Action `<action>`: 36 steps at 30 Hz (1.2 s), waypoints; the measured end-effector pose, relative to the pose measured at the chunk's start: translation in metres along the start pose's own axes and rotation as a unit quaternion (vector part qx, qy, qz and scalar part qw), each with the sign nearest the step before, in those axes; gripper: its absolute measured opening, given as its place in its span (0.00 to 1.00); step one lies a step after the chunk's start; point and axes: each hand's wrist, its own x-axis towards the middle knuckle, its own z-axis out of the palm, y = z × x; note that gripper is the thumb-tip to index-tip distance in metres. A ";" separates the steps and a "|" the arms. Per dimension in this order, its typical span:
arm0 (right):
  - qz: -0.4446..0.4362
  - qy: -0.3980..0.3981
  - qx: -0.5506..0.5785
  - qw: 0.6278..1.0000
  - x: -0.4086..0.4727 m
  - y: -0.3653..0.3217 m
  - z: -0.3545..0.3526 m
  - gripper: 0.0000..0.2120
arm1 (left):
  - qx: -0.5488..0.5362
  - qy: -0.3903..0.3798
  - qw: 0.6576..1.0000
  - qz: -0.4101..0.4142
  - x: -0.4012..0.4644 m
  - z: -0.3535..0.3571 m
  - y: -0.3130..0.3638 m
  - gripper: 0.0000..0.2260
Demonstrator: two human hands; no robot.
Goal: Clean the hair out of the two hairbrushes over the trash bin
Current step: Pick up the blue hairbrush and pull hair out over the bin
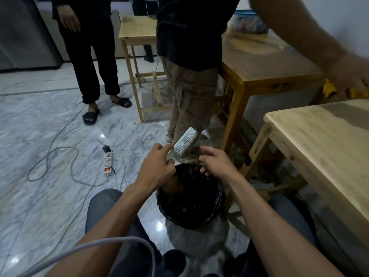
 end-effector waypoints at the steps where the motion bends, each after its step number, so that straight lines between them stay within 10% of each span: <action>1: -0.011 -0.022 0.009 1.000 0.000 -0.001 0.000 0.27 | -0.005 -0.001 1.000 0.006 0.000 0.000 0.001 0.21; 7: -0.035 -0.144 0.145 0.978 0.002 0.000 0.010 0.15 | -0.044 -0.005 0.998 0.054 0.001 -0.001 0.010 0.22; 11: -0.047 -0.051 0.122 0.990 0.008 0.003 0.018 0.01 | -0.027 -0.004 0.998 0.063 0.003 -0.004 0.003 0.22; 22: -0.050 0.132 0.211 0.967 0.006 0.002 -0.005 0.06 | 0.080 0.014 0.996 -0.047 -0.007 -0.001 -0.030 0.22; 31: 0.048 -0.047 -0.045 0.997 0.005 0.003 0.011 0.42 | 0.025 0.008 0.999 0.031 -0.002 -0.005 -0.011 0.20; 36: -0.023 -0.199 0.090 0.976 0.005 0.002 0.013 0.21 | -0.038 -0.019 0.993 0.107 0.007 -0.011 0.003 0.19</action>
